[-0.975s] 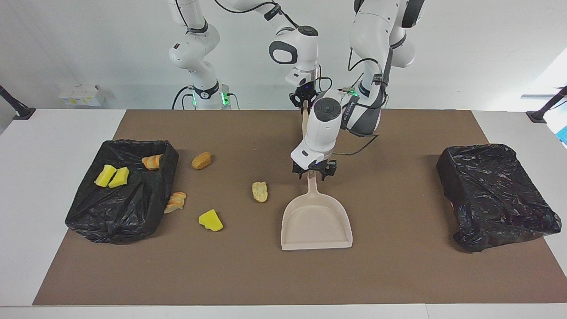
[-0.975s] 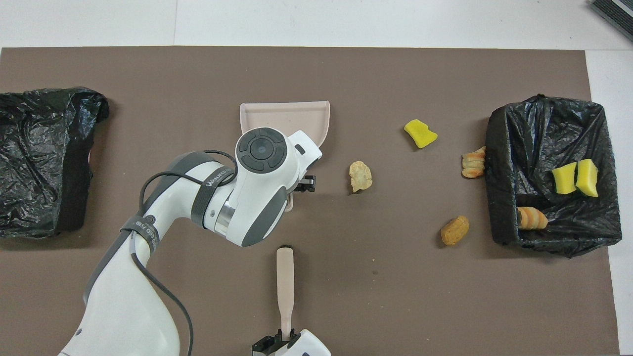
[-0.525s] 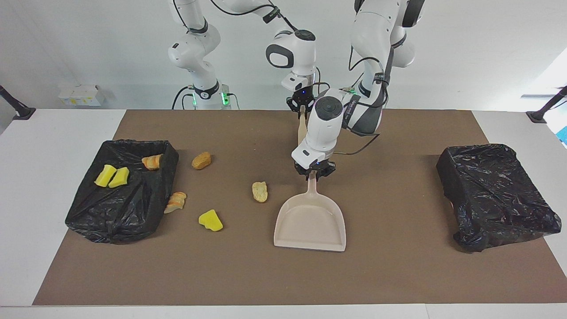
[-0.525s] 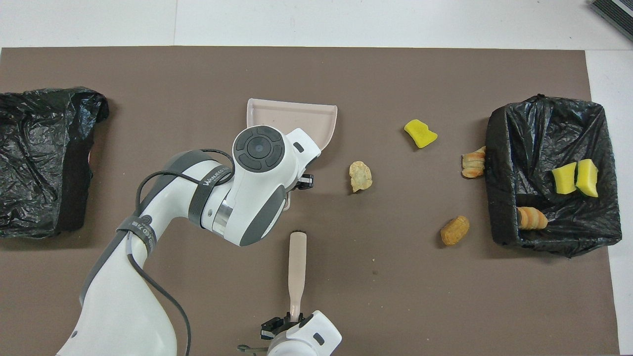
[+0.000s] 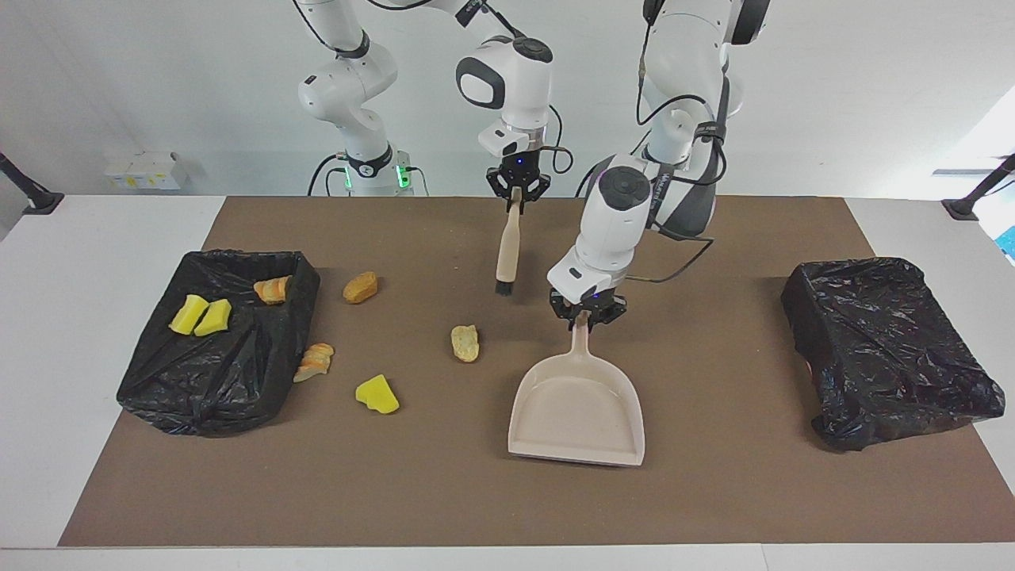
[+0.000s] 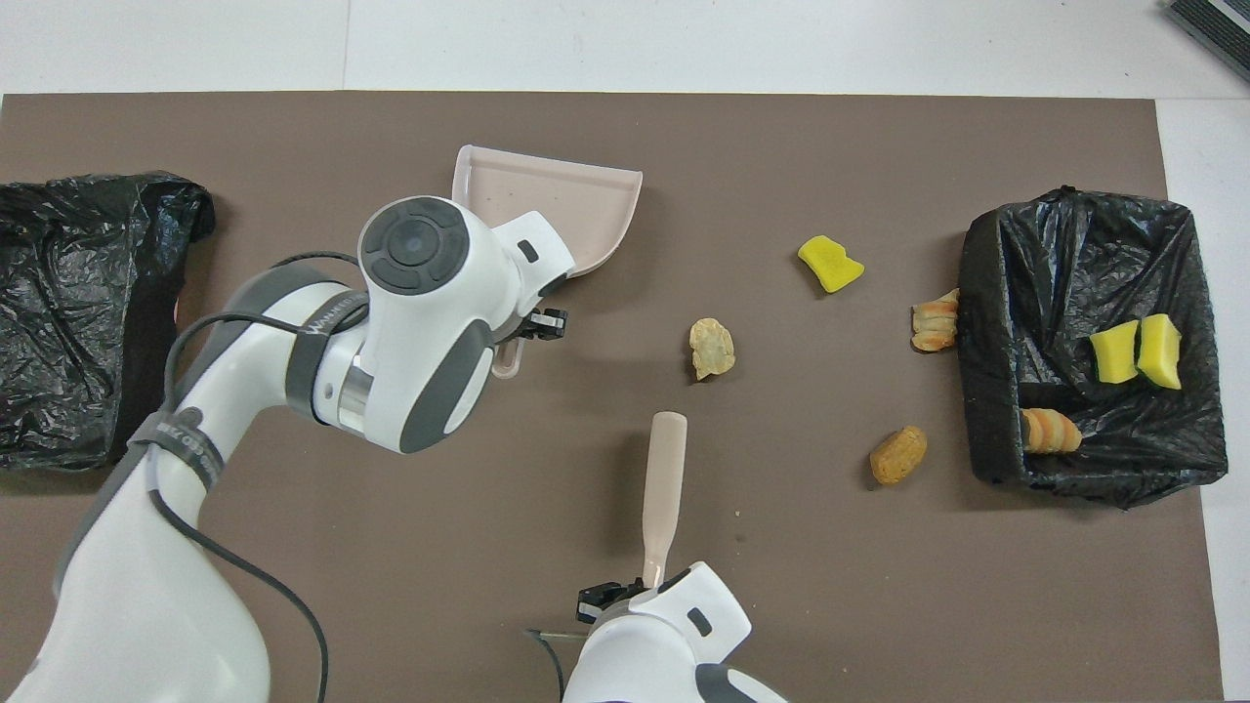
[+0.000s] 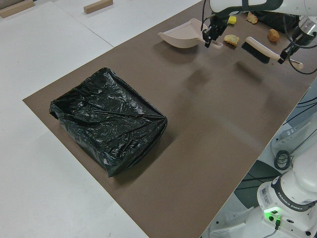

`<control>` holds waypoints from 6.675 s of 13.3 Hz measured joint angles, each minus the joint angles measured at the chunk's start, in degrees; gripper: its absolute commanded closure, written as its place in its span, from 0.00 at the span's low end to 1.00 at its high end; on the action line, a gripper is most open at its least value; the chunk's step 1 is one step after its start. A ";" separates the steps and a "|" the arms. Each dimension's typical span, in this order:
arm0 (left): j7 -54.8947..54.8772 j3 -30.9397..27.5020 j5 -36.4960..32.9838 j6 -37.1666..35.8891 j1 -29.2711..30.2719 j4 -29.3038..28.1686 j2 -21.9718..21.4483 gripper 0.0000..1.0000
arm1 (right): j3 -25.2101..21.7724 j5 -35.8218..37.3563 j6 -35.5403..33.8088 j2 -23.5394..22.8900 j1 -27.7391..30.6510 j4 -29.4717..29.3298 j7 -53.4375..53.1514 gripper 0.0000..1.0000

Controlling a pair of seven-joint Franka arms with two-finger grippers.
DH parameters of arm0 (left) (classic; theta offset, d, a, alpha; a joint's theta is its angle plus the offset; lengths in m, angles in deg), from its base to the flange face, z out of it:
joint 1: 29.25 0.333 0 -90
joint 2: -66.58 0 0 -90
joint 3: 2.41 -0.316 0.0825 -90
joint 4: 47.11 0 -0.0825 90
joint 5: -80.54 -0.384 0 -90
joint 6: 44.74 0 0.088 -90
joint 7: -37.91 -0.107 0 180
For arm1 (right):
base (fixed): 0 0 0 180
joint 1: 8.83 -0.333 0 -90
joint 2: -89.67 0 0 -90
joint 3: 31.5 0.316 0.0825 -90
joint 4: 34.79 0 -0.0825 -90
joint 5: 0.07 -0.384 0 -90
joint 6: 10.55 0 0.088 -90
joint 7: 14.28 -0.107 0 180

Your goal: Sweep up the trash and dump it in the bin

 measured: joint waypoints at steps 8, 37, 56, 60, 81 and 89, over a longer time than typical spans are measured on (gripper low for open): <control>-35.65 0.27 -5.12 -10.64 5.80 0.31 -4.10 1.00 | -0.50 4.59 -25.76 0.03 15.08 -3.84 5.27 1.00; -61.42 0.83 -10.08 -1.34 1.03 -10.62 -4.17 1.00 | 0.44 -12.48 8.37 -11.28 17.22 -6.61 21.88 1.00; -61.14 0.75 -10.08 -0.20 1.30 -12.20 -4.58 1.00 | 0.02 -11.44 -15.81 -11.76 29.79 -22.58 38.83 1.00; -61.14 0.75 -10.08 0.05 1.37 -12.51 -4.71 1.00 | -0.10 3.44 -16.74 -11.89 36.42 -19.66 40.84 1.00; -60.49 0.76 -10.08 0.34 1.46 -13.58 -5.21 1.00 | 1.53 -5.93 3.56 -15.95 25.64 -15.36 40.83 1.00; -55.15 0.91 -10.04 -0.28 1.41 -14.32 -5.48 1.00 | 0.41 0.36 -2.59 -17.15 30.98 -22.85 53.07 1.00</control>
